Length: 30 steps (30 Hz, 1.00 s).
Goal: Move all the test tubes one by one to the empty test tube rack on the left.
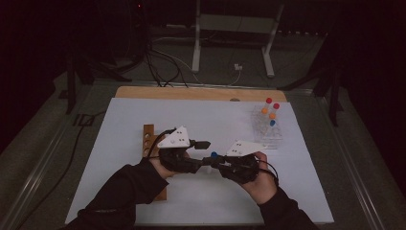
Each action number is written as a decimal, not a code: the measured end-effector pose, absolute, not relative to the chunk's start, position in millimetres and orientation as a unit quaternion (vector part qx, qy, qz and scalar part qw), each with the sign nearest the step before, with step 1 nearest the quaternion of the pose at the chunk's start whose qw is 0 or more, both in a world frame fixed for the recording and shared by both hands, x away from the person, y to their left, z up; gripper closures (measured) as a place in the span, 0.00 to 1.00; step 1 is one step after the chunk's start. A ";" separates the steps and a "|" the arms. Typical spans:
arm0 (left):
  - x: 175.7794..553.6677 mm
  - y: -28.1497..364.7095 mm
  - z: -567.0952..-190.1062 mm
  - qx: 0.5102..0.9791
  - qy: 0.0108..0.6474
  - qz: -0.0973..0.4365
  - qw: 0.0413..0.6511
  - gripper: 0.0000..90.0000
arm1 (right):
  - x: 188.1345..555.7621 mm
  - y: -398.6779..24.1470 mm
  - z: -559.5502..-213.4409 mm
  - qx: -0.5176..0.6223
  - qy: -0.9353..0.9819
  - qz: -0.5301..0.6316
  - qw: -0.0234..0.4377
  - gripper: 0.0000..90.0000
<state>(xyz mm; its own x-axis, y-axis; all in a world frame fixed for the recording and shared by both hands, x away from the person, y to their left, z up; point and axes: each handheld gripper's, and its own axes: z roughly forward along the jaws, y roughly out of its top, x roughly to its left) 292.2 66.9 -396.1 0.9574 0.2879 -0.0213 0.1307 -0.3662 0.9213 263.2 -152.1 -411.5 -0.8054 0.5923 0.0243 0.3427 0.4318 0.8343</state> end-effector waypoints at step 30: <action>300.6 77.2 -384.0 0.820 0.129 0.100 0.549 0.86 | 265.6 -160.1 -406.2 0.287 0.822 0.473 0.133 0.51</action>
<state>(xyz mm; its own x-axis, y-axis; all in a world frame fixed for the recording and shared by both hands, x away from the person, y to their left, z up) 300.6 77.2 -384.0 0.9467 0.3212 0.0233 0.1007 -0.3639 0.9260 265.6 -160.1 -406.2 -0.7996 0.5982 0.0533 0.3463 0.3868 0.8547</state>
